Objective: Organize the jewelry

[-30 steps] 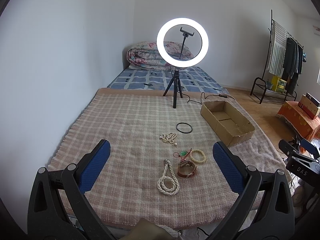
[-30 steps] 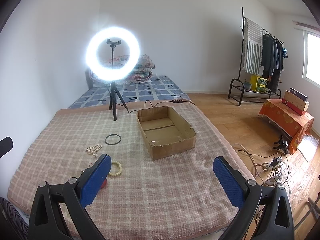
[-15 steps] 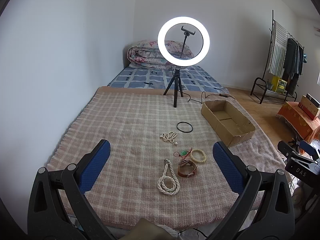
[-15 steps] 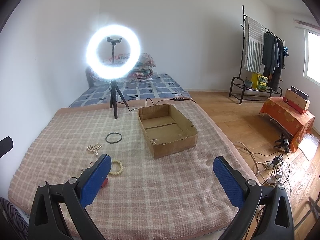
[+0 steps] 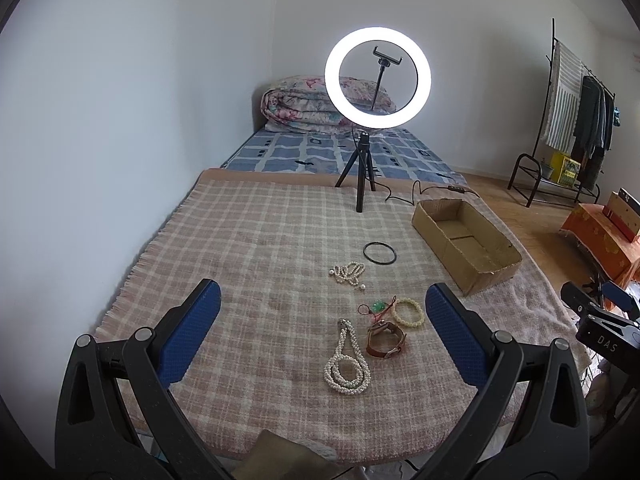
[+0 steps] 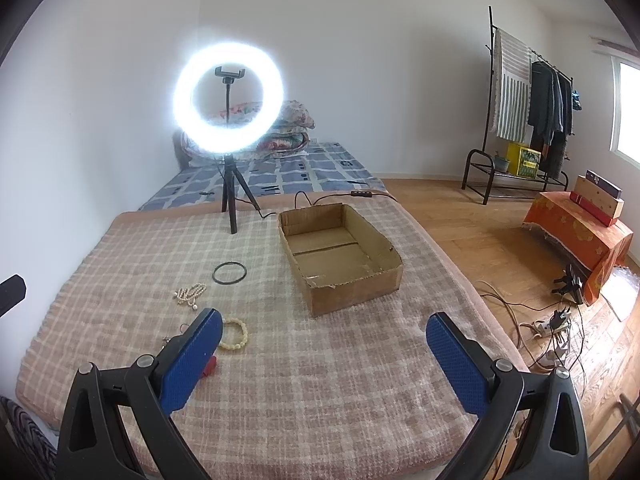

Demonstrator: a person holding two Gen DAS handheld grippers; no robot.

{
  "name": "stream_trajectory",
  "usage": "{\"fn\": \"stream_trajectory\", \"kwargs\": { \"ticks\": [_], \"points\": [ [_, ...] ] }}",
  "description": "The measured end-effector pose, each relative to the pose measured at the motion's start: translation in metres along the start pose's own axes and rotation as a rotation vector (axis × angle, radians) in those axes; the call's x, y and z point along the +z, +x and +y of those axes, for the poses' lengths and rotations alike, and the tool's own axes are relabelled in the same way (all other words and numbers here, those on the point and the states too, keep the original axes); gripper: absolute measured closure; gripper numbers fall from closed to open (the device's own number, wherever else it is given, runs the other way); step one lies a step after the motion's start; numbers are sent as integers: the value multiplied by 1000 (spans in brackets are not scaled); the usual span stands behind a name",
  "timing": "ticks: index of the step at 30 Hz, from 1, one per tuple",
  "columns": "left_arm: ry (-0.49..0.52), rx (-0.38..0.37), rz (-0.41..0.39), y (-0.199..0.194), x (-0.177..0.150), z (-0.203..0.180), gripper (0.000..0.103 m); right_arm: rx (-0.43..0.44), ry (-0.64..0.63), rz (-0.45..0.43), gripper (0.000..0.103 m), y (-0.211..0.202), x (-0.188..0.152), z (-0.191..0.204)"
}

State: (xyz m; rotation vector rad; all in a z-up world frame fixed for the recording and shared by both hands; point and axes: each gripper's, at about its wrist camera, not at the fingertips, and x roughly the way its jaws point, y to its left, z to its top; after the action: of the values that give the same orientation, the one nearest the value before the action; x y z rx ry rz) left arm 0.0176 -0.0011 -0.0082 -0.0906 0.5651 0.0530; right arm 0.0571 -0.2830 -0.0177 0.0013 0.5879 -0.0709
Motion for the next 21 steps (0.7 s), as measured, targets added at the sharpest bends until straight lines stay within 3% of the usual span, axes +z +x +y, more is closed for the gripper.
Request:
{"fn": "stream_trajectory", "kwargs": {
  "ticks": [11,16,21],
  "points": [
    [11,41,-34,25,26,33,0,14,-102,-20,0,32,11,15],
    [11,37,-5,50,40,49,0,76,-167,-16,1,57,15,24],
    [0,33,16,76,49,59,0,146,-175,42,6,90,19,28]
  ]
}}
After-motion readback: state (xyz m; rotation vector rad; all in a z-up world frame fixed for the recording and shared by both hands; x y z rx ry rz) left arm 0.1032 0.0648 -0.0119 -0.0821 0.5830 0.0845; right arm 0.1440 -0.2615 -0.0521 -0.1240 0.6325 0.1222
